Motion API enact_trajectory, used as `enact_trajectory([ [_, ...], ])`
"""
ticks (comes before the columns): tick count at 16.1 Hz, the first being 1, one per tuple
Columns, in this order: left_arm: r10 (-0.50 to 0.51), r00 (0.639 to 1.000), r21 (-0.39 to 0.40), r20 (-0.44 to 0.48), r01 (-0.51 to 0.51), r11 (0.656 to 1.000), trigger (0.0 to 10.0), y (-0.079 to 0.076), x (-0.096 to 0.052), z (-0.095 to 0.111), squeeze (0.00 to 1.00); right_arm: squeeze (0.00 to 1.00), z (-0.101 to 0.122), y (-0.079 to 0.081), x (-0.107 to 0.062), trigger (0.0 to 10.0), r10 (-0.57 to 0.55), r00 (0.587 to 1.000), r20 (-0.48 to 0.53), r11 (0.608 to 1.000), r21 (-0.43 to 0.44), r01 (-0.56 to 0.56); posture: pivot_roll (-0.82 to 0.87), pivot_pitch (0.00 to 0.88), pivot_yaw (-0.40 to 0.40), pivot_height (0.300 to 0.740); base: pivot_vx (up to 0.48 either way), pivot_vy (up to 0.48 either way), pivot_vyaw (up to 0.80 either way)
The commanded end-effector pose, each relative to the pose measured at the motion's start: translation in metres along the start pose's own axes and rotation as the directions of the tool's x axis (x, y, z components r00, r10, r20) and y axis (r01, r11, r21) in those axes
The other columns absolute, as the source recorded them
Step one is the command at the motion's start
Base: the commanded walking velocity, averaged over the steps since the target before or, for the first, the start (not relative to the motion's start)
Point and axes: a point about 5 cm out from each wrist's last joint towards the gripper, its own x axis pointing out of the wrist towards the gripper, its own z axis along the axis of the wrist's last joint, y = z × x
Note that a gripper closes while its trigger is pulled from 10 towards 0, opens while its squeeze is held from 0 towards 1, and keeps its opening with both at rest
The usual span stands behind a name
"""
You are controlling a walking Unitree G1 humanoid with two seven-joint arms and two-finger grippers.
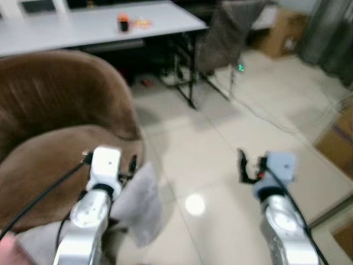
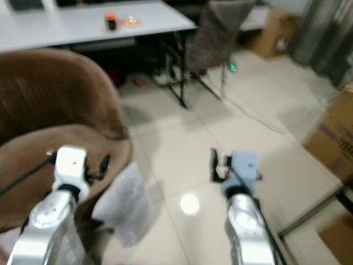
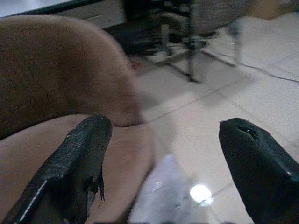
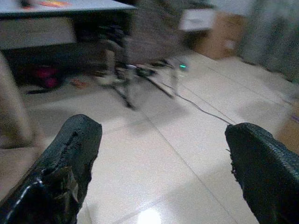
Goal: Move the pillow to the sofa from floor
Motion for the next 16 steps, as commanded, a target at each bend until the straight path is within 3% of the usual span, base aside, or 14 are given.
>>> enact_trajectory([
  [1, -0.006, 1.000, -0.007, 0.008, 0.006, 1.000, 10.0, -0.004, 0.000, 0.002, 0.00, 1.00, 0.001, -0.005, 0.002, 10.0, -0.001, 1.000, 0.014, 0.998, -0.068, 0.002, -0.04, 0.000, -0.004, 0.740, 0.000, 0.000, 0.44],
  [4, 0.015, 1.000, -0.015, 0.010, -0.014, 1.000, 10.0, -0.001, -0.002, 0.002, 0.00, 1.00, 0.002, -0.012, 0.004, 10.0, -0.071, 0.994, 0.078, 0.972, -0.217, 0.087, -0.03, 0.000, -0.015, 0.740, 0.000, 0.000, 0.00],
  [5, 0.018, 1.000, 0.005, 0.018, -0.018, 1.000, 10.0, 0.000, -0.002, 0.002, 0.00, 1.00, 0.005, -0.008, 0.005, 10.0, -0.009, 0.997, 0.079, 0.970, -0.243, 0.028, -0.03, 0.000, -0.018, 0.740, 0.000, 0.000, 0.00],
  [7, 0.018, 1.000, 0.015, 0.023, -0.019, 1.000, 10.0, 0.000, -0.002, 0.003, 0.00, 1.00, 0.006, -0.008, 0.006, 10.0, 0.000, 0.998, 0.063, 0.982, -0.186, 0.012, -0.03, 0.000, -0.022, 0.740, 0.000, 0.000, 0.80],
  [9, 0.023, 0.999, 0.017, 0.027, -0.023, 1.000, 10.0, 0.000, -0.002, 0.003, 0.00, 1.00, 0.013, -0.010, 0.007, 10.0, -0.025, 0.993, 0.117, 0.983, -0.177, 0.046, -0.02, 0.000, -0.028, 0.740, 0.000, -0.165, 0.80],
  [11, 0.040, 0.999, 0.013, 0.025, -0.040, 0.999, 10.0, 0.001, -0.003, 0.003, 0.00, 1.00, 0.015, -0.011, 0.010, 10.0, -0.024, 0.993, 0.115, 0.982, -0.182, 0.044, -0.01, 0.000, -0.036, 0.740, 0.000, -0.388, 0.00],
  [12, 0.046, 0.999, 0.012, 0.025, -0.047, 0.999, 10.0, 0.002, -0.004, 0.002, 0.00, 1.00, 0.015, -0.010, 0.010, 10.0, -0.017, 0.993, 0.117, 0.988, -0.149, 0.034, -0.01, 0.000, -0.041, 0.740, 0.000, -0.345, 0.00],
  [14, 0.050, 0.998, 0.005, 0.024, -0.050, 0.999, 10.0, 0.004, -0.006, 0.002, 0.00, 0.99, 0.013, 0.002, 0.007, 10.0, 0.122, 0.989, 0.082, 0.988, 0.086, -0.129, 0.00, 0.000, -0.050, 0.740, 0.000, 0.000, 0.00],
  [15, 0.043, 0.999, 0.007, 0.025, -0.043, 0.999, 10.0, 0.003, -0.007, 0.002, 0.00, 0.91, 0.012, 0.004, 0.007, 10.0, 0.135, 0.988, 0.072, 0.984, 0.105, -0.142, 0.00, 0.000, -0.050, 0.740, 0.000, 0.000, 0.00],
  [16, 0.032, 0.999, 0.016, 0.027, -0.032, 0.999, 10.0, 0.002, -0.009, 0.002, 0.00, 0.00, 0.005, 0.000, 0.007, 10.0, 0.080, 0.997, 0.017, 0.997, 0.005, -0.080, -0.01, 0.000, -0.053, 0.740, 0.000, 0.000, 0.00],
])
